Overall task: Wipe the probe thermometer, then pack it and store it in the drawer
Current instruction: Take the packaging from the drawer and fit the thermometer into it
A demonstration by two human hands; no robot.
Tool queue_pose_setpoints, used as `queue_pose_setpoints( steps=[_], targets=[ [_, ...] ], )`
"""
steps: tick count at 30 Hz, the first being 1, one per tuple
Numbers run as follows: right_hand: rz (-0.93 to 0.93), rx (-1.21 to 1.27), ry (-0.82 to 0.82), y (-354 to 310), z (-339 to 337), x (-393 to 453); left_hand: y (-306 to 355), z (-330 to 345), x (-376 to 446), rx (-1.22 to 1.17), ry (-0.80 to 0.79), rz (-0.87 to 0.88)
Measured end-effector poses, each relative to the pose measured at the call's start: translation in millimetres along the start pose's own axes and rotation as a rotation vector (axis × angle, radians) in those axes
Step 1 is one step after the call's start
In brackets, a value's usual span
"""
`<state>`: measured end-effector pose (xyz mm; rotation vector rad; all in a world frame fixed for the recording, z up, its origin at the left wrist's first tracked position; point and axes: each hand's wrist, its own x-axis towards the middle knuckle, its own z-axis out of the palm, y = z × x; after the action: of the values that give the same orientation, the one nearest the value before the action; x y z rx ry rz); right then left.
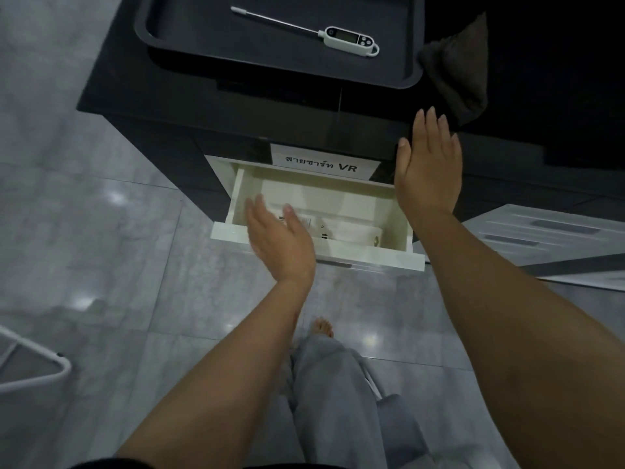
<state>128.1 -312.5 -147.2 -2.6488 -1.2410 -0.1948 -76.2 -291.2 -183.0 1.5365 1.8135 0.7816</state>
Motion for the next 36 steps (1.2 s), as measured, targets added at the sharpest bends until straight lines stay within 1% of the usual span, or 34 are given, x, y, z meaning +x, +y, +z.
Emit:
queue_pose_setpoints(
  steps=[2, 4, 7, 9, 11, 12, 15, 17, 22, 25, 28, 31, 33, 36],
  targets=[
    [0.006, -0.002, 0.006, 0, 0, 0, -3, 10, 9, 0.108, -0.138, 0.164],
    [0.014, -0.004, 0.031, -1, 2, 0, -4, 22, 19, 0.251, -0.302, 0.252],
    [0.029, -0.003, 0.081, -2, 8, -1, -5, 42, 40, 0.515, -0.656, 0.244],
    [0.032, -0.003, 0.121, -1, 11, -1, -5, 57, 54, 0.719, -0.858, 0.214],
    [0.03, 0.0, 0.173, 1, 16, 0, -7, 72, 67, 0.851, -0.996, 0.202],
    [0.028, 0.001, 0.205, 1, 18, 0, -10, 78, 73, 0.884, -1.026, 0.217],
    [0.02, 0.003, 0.317, 2, 26, 1, -22, 91, 90, 0.989, -1.022, 0.328],
    [0.012, 0.004, 0.356, 4, 30, 2, -29, 95, 94, 1.065, -1.004, 0.389],
    [0.004, 0.005, 0.389, 4, 32, 3, -31, 96, 92, 1.233, -0.995, 0.447],
    [-0.001, -0.002, 0.392, 4, 33, 2, -29, 96, 93, 1.239, -1.008, 0.454],
    [0.004, 0.004, 0.349, 5, 30, 3, -24, 89, 97, 1.163, -1.076, 0.489],
    [0.007, 0.02, 0.26, 3, 23, 0, -14, 68, 99, 0.972, -1.064, 0.497],
    [0.005, 0.037, 0.171, 1, 15, -1, -5, 50, 100, 0.868, -1.039, 0.52],
    [0.015, 0.091, 0.041, -3, -3, -5, 14, 20, 100, 0.817, -1.011, 0.651]
  ],
)
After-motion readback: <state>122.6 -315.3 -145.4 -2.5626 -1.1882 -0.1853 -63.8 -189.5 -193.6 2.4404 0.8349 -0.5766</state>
